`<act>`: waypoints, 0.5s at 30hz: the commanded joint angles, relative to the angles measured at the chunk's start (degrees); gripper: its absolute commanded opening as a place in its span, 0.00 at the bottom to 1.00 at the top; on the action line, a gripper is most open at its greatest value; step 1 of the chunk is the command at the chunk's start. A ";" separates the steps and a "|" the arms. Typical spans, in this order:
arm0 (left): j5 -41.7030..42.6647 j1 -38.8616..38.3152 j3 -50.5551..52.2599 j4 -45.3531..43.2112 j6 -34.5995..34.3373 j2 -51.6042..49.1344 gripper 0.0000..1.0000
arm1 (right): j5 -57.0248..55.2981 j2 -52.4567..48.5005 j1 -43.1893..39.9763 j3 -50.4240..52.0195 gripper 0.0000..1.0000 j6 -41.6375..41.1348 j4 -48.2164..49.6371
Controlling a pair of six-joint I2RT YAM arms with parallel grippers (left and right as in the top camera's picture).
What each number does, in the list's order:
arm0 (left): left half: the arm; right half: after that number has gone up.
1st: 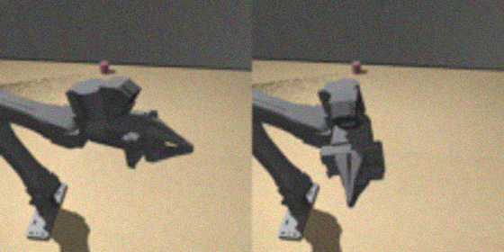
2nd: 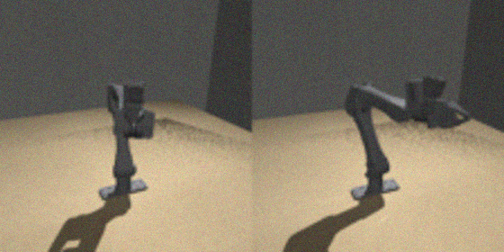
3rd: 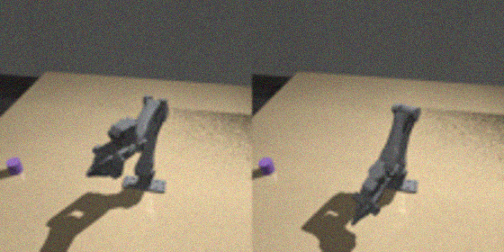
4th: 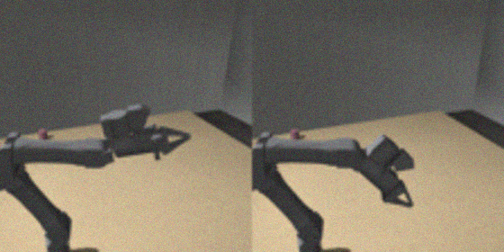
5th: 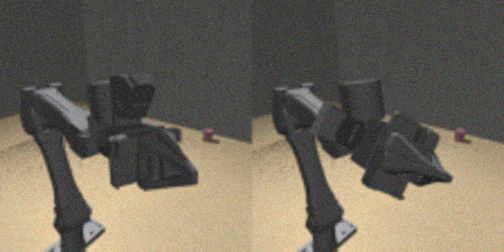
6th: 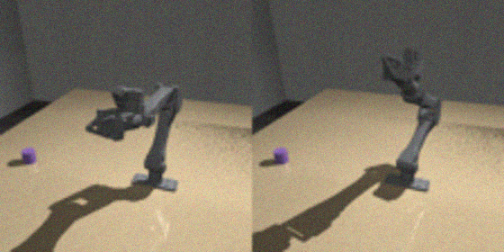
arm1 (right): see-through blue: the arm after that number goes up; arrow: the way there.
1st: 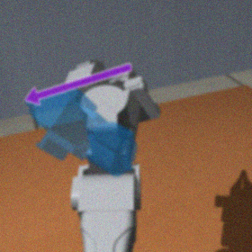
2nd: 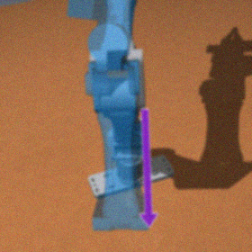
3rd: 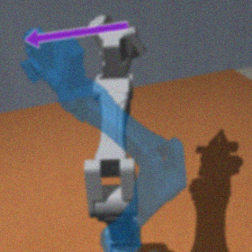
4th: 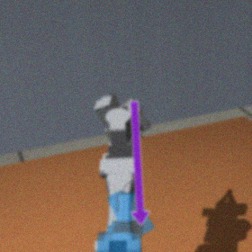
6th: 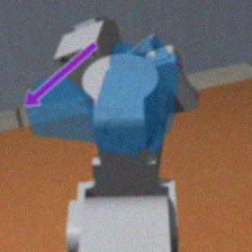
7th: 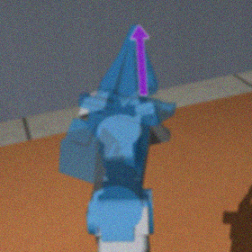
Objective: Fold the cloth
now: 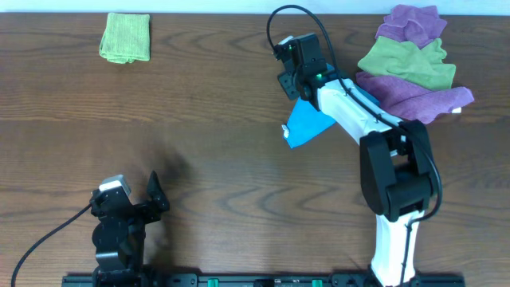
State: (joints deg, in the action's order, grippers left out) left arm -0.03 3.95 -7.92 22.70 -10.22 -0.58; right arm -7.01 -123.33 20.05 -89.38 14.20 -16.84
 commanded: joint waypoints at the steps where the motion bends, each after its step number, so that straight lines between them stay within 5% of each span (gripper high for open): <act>1: -0.55 -0.17 1.14 0.26 1.03 0.33 0.95 | 2.54 -0.92 -1.49 -0.07 0.51 0.87 0.81; 15: -0.55 -0.17 1.14 0.26 1.03 0.33 0.95 | 5.99 -4.13 -2.05 -0.07 0.45 1.14 1.03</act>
State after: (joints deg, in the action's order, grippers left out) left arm -0.03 3.95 -7.92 22.70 -10.22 -0.58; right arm -2.13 -126.69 18.48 -89.38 14.52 -16.12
